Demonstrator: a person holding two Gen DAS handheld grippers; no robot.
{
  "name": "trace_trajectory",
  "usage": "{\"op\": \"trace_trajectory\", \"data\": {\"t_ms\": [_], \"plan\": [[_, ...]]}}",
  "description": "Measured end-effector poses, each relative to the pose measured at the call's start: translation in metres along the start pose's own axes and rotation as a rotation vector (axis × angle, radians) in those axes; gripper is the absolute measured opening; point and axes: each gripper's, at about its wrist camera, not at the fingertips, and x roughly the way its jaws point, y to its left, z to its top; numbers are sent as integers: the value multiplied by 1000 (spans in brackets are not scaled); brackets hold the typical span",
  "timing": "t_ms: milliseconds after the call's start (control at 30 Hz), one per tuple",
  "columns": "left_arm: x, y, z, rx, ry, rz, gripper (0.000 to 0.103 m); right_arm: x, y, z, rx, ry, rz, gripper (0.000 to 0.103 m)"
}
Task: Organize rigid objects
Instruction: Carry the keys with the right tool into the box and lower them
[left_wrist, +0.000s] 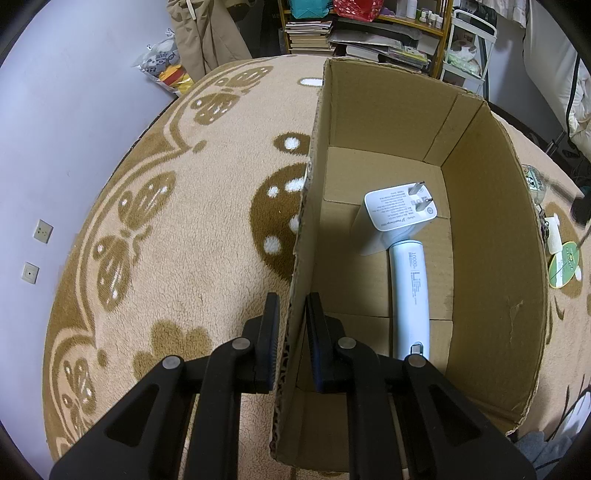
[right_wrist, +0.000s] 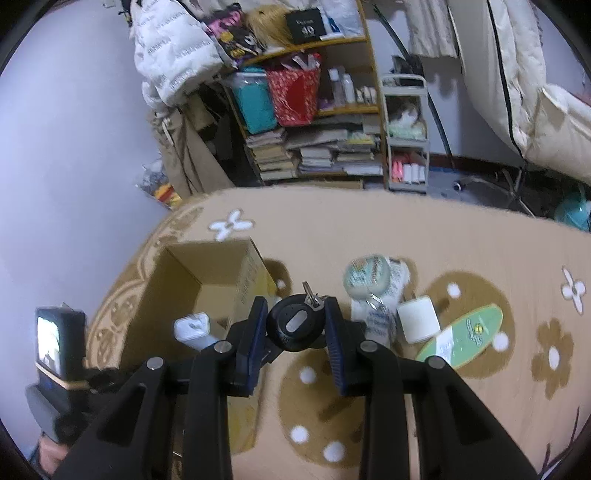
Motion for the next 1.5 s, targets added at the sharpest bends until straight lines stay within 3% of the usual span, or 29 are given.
{"op": "trace_trajectory", "data": {"t_ms": [300,667,1000,1300,1500], "plan": [[0,0,0,3,1,1,13,-15,36,31,-74,-48,41,33],[-1,0,-1,3,-1,-5,11,-8,77,36,-124,-36,119,33],[0,0,-1,-2,0,-8,11,23,100,12,-168,53,147,33],[0,1,0,-1,0,-7,11,60,94,-11,-173,159,127,33],[1,0,0,0,-3,-7,11,68,85,-18,-128,191,160,33]]}}
